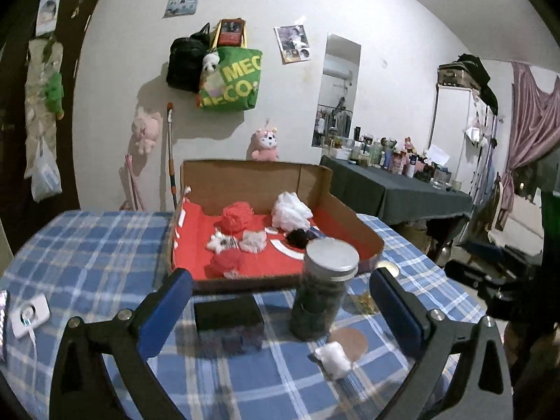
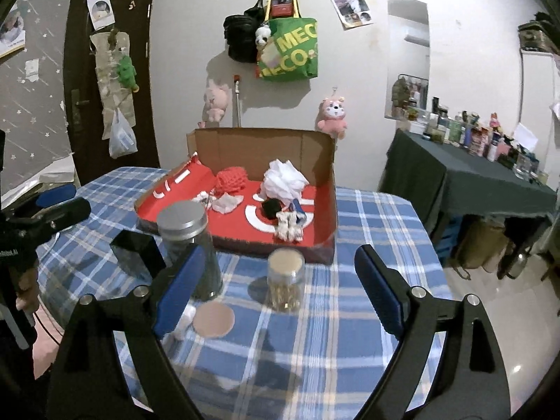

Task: Organize soft objects
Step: 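Withdraw both tools from the box toward the white roll and tan sponge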

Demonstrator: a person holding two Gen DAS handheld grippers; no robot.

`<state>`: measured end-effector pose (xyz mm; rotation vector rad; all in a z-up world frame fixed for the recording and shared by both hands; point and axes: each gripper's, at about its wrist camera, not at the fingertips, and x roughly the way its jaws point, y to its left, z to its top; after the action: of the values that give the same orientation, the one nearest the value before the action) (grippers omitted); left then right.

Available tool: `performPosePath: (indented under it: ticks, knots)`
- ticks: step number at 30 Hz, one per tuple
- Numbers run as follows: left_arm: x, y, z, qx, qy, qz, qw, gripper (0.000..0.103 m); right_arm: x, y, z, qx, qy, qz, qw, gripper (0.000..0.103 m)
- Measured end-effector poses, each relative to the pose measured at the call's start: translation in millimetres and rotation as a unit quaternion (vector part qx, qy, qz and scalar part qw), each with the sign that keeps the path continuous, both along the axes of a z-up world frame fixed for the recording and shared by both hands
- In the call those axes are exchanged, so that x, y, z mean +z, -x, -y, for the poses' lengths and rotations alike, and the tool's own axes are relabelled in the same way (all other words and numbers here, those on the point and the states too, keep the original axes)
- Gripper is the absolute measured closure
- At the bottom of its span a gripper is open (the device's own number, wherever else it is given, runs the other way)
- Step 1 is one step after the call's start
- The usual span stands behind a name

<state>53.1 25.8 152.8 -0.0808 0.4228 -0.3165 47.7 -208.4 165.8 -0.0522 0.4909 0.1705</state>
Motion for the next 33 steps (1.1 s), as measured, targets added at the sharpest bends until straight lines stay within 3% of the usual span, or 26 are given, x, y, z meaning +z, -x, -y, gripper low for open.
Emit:
performPosePath:
  ticks: [12, 18, 33]
  knots:
    - [-66.2, 9.0, 8.9, 0.017, -0.02, -0.039, 0.9989, 0.0, -61.4, 19.4, -13.0, -0.02, -0.009, -0.018, 1.0, 0.015]
    - [-97.1, 3.3, 13.8, 0.004, -0.022, -0.091, 0.9956, 0.0, -94.5, 13.8, -12.4, -0.023, -0.025, -0.05, 0.998, 0.015]
    - [-109.2, -15.1, 47.0, -0.03, -0.047, -0.135, 0.9893, 0.0, -115.8, 4.6, 3.8, -0.042, -0.026, -0.074, 0.996, 0.015]
